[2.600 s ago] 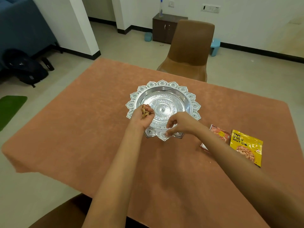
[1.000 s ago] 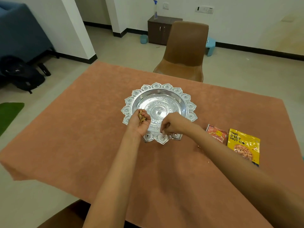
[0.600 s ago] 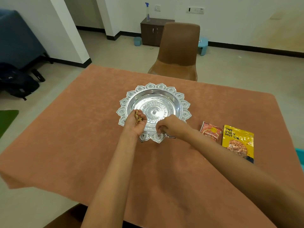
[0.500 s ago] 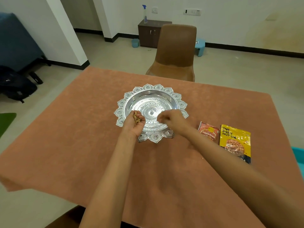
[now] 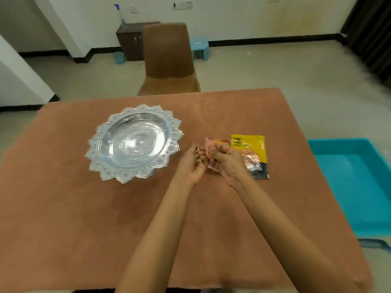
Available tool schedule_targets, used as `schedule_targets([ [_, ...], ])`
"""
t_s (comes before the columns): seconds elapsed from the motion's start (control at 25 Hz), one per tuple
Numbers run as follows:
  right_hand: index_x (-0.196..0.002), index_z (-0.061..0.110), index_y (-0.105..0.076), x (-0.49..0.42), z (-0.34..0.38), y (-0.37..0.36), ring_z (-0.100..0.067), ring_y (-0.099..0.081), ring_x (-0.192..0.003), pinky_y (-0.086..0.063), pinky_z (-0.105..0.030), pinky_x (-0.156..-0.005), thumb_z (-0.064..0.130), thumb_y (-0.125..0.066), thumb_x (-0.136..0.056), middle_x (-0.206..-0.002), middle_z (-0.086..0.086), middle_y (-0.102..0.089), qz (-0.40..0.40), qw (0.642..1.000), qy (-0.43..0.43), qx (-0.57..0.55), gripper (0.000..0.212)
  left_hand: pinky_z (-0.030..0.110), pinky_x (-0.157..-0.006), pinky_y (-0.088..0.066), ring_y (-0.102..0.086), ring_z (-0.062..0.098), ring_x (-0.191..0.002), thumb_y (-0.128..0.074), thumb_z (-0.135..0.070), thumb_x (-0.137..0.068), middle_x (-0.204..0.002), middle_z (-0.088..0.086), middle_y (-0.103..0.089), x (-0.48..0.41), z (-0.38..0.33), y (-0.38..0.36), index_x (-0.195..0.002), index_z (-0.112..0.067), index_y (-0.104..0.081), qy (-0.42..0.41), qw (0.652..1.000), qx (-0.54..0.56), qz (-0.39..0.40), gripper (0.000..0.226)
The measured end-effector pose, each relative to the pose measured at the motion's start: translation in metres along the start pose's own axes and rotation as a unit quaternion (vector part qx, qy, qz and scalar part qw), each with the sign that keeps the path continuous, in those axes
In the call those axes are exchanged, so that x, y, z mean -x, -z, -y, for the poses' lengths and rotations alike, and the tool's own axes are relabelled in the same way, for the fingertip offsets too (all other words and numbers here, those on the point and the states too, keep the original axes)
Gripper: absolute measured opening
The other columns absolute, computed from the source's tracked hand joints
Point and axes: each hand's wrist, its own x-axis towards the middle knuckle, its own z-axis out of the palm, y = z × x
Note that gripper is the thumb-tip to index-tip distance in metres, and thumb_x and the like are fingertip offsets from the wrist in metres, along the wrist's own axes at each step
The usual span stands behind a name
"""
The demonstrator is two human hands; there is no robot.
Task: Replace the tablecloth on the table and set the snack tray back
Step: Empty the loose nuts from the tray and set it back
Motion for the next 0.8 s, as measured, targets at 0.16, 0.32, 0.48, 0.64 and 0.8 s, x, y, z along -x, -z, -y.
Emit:
schedule_targets([
  [0.16,-0.08,0.003,-0.062,0.055,0.015,0.091,-0.004,-0.059,-0.053,-0.051,-0.014,-0.056,-0.008,-0.051,-0.091,-0.061,0.004,-0.068,-0.087,0.996,0.019,-0.017,0.018,0.011,-0.04,-0.037,-0.041,0.0,-0.035,-0.039,-0.019,-0.101,-0.045,-0.004,-0.046,0.008,0.102,-0.035,-0.071,-0.011,-0.047,0.072,0.993,-0.092,0.014,0.032],
  [0.32,-0.08,0.001,-0.06,0.138,0.033,0.205,-0.003,-0.062,-0.052,-0.051,-0.013,-0.055,-0.009,-0.05,-0.09,-0.058,0.003,-0.068,-0.192,0.978,0.05,-0.059,0.018,0.01,-0.037,-0.036,-0.04,0.001,-0.033,-0.036,-0.023,-0.103,-0.044,-0.003,-0.047,0.037,0.234,-0.083,-0.07,-0.012,-0.045,0.159,0.971,-0.166,0.059,0.036],
  [0.48,-0.079,0.002,-0.062,0.249,0.026,0.325,-0.004,-0.062,-0.052,-0.051,-0.012,-0.056,-0.008,-0.051,-0.09,-0.058,0.001,-0.068,-0.302,0.948,0.063,-0.076,0.019,0.011,-0.041,-0.035,-0.041,0.002,-0.034,-0.035,-0.022,-0.103,-0.042,-0.003,-0.046,0.09,0.393,-0.1,-0.069,-0.012,-0.043,0.242,0.937,-0.235,0.095,0.037],
  [0.64,-0.079,0.002,-0.066,0.388,-0.018,0.439,-0.009,-0.062,-0.057,-0.051,-0.015,-0.058,-0.007,-0.055,-0.088,-0.063,-0.003,-0.069,-0.425,0.9,0.051,-0.085,0.017,0.01,-0.038,-0.035,-0.045,0.002,-0.035,-0.036,-0.022,-0.103,-0.045,-0.001,-0.051,0.171,0.56,-0.076,-0.073,-0.011,-0.046,0.345,0.884,-0.3,0.095,0.034],
  [0.8,-0.081,0.004,-0.07,0.507,-0.075,0.514,-0.02,-0.061,-0.068,-0.051,-0.027,-0.064,-0.003,-0.061,-0.087,-0.071,-0.01,-0.069,-0.549,0.824,0.015,-0.139,0.013,0.011,-0.034,-0.033,-0.045,0.004,-0.036,-0.038,-0.024,-0.103,-0.049,0.001,-0.049,0.24,0.679,-0.034,-0.076,-0.01,-0.048,0.464,0.802,-0.371,0.064,0.031],
])
